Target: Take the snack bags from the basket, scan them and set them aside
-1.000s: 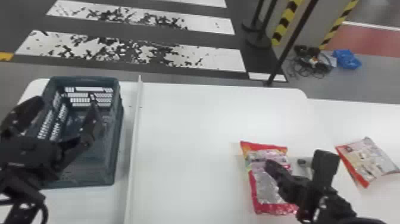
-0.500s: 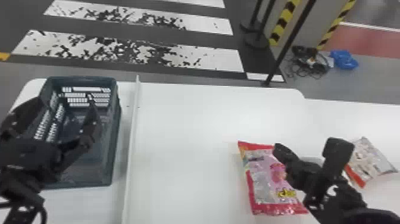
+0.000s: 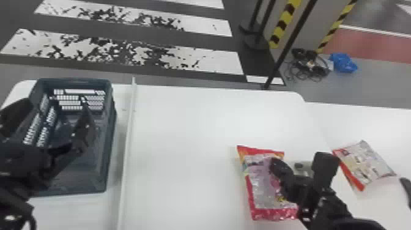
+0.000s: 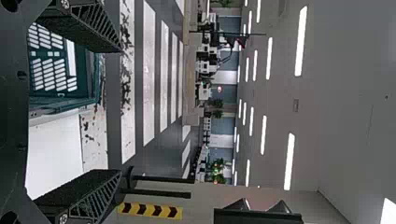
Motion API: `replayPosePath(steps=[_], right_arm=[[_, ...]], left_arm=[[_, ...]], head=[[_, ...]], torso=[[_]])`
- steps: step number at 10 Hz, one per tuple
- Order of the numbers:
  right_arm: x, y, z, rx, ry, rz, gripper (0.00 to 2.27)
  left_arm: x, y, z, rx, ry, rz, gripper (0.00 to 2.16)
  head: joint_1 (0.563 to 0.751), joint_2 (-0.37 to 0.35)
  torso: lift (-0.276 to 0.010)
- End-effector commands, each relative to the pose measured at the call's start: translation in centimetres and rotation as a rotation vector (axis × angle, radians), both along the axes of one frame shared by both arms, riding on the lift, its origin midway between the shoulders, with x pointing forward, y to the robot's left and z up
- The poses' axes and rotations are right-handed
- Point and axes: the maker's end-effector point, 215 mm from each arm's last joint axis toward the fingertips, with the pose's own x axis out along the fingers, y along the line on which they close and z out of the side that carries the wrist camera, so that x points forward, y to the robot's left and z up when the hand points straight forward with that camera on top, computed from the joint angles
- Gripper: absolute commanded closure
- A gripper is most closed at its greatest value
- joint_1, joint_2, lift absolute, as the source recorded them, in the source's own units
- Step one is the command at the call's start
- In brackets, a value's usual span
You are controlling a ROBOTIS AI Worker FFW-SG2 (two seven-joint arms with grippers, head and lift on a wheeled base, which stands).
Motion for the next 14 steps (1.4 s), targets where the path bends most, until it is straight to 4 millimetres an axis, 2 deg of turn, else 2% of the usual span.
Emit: replayPosePath(steps=[1,2,3,4,5,6,7,9,11,12,14], right_arm=[[-0.2,-0.1,-0.9,-0.011,0.01,0.002,2.21],[-0.2,-0.2,-1.0,-0.01,0.008,-0.001,2.21],[0.0,-0.3,-0.3,-0.008,-0.006,-0.005,2.21],[0.4,-0.5,1.9,-0.005,-0.04,-0.008,2.15],[0.4,-1.0,4.6,-0.015,-0.085,-0.01,1.48],[0.3,-1.8,6.9,-0.029,-0.122,-0.019,0.14],[-0.1,-2.9,8.1,-0.047,-0.131,-0.031,0.0],[-0.9,-5.7,8.5,-0.078,-0.131,-0.071,0.04],[-2.0,-9.8,6.8,-0.108,-0.098,-0.128,0.04],[-2.5,-11.1,5.7,-0.125,-0.075,-0.13,0.04],[-3.6,-12.2,3.4,-0.128,-0.028,-0.106,0.05]], left_arm=[[0.0,-0.2,0.1,-0.003,-0.002,-0.005,0.07],[0.0,-0.3,0.1,-0.004,-0.003,-0.006,0.07],[0.0,-0.3,0.2,-0.004,-0.006,-0.005,0.07],[0.0,-0.3,0.2,-0.003,-0.006,-0.006,0.07],[0.0,-0.2,0.4,-0.002,-0.011,-0.006,0.07],[0.1,-0.1,0.6,-0.003,-0.015,-0.003,0.07],[0.0,-0.2,0.8,-0.003,-0.018,-0.006,0.07],[0.1,-0.1,0.8,-0.004,-0.017,-0.001,0.07],[0.0,0.2,0.5,-0.002,-0.013,0.007,0.07],[0.0,0.6,0.3,-0.002,-0.009,0.022,0.07],[-0.2,1.2,-0.3,-0.008,0.001,0.048,0.07]], head=[[0.695,-0.214],[0.695,-0.216],[0.695,-0.219],[0.695,-0.22],[0.695,-0.222],[0.695,-0.226],[0.695,-0.232],[0.695,-0.255],[0.695,-0.299],[0.695,-0.33],[0.695,-0.35]], torso=[[-0.075],[-0.075],[-0.075],[-0.075],[-0.075],[-0.075],[-0.075],[-0.075],[-0.075],[-0.075],[-0.075]])
